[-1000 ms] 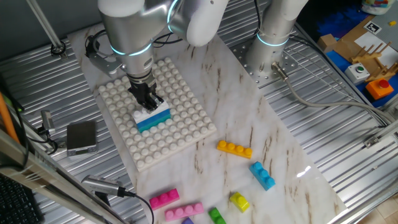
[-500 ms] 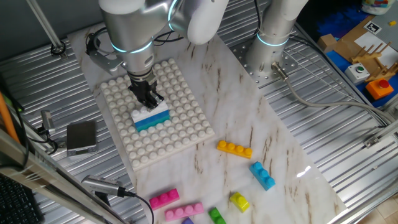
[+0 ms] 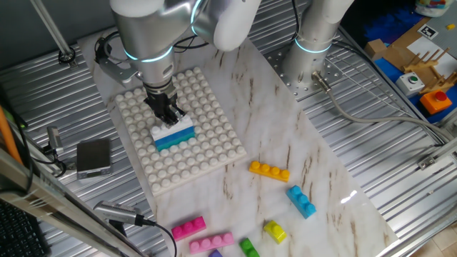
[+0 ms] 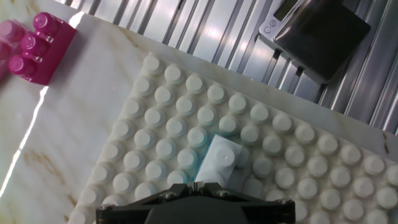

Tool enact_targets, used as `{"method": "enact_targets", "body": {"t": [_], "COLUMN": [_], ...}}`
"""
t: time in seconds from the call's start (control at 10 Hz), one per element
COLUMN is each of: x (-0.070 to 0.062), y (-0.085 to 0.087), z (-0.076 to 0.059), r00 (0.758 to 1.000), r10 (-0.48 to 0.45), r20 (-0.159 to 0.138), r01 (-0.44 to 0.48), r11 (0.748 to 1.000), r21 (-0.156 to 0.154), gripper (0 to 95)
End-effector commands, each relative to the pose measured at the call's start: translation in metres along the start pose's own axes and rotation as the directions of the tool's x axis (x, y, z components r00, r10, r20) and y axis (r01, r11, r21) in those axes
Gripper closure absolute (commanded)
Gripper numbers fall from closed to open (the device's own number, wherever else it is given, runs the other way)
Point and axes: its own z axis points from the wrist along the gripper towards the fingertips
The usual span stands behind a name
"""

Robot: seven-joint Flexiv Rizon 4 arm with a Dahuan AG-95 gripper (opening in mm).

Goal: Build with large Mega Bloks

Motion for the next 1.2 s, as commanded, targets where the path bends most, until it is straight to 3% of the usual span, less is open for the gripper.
{"method": "enact_targets", "body": {"t": [0.1, 1.2], "x": [0.0012, 0.0054], "y": [-0.0014, -0.0074], "z": [0.0016, 0.0094], "r00": [1.0, 0.999], "r10": [-0.001, -0.03], "r20": [0.006, 0.012], "r01": [0.001, 0.03], "r11": [1.0, 1.0], "r21": [0.004, 0.007], "gripper": [95.0, 95.0]}}
